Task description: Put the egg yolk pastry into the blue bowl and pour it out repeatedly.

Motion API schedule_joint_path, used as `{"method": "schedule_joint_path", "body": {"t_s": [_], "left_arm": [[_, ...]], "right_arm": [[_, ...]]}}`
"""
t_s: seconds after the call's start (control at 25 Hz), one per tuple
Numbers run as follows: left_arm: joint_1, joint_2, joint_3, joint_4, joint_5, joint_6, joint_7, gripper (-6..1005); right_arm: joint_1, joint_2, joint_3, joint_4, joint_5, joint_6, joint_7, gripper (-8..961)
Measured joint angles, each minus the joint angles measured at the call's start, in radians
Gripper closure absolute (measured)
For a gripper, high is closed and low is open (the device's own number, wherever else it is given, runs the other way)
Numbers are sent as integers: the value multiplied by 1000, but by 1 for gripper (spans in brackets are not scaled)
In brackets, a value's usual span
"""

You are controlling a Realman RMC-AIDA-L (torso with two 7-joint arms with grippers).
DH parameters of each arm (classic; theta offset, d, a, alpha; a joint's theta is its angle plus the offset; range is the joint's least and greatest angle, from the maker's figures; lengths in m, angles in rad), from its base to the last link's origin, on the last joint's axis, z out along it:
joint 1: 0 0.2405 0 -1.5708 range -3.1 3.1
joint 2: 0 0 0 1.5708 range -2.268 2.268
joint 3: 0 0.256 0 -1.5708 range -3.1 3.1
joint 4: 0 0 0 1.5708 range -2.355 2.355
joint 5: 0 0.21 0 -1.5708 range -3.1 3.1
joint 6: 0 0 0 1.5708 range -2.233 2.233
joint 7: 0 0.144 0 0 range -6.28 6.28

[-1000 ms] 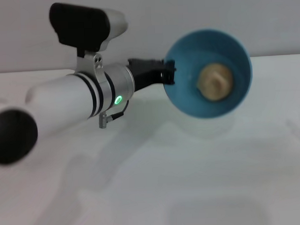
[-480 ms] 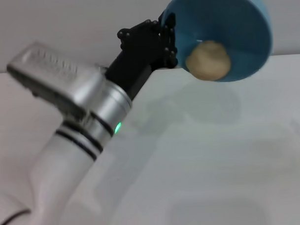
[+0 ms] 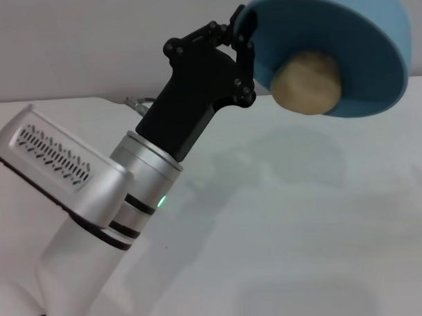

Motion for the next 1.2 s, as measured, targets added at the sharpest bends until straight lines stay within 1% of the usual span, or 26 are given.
{"method": "schedule_joint_path", "body": {"t_s": [0.2, 0.44, 0.56, 0.64, 0.8, 0.84, 0.92, 1.0, 1.04, 1.2], "left_arm": [[-12, -1, 7, -18, 0, 44, 0, 999], [-28, -1, 10, -32, 1, 63, 0, 999], [-32, -1, 8, -38, -6, 104, 0, 998], [-35, -2, 13, -40, -42, 134, 3, 998], [-57, -2, 52, -57, -138, 165, 9, 998], [-61, -2, 68, -63, -164, 199, 3, 998], [-60, -2, 75, -63, -169, 222, 2, 998], [-60, -2, 83, -65, -174, 274, 18, 998], [-66, -2, 81, -71, -177, 279, 22, 998], [-103, -2, 79, -112, -184, 202, 0, 999]], "right_arm": [[1, 0, 1, 2, -1, 8, -4, 448], [2, 1, 1, 2, -1, 8, -5, 448], [1, 2, 2, 2, -1, 8, -6, 449], [1, 3, 2, 4, -1, 8, -6, 449], [2, 3, 1, 13, 7, 8, -5, 449], [2, 3, 1, 13, 7, 8, -5, 449], [3, 3, 2, 14, 7, 8, -5, 449], [6, 3, 1, 16, 7, 8, -5, 449], [8, 3, 2, 17, 7, 8, -5, 449], [23, 1, 1, 27, 8, 2, -2, 449]]}}
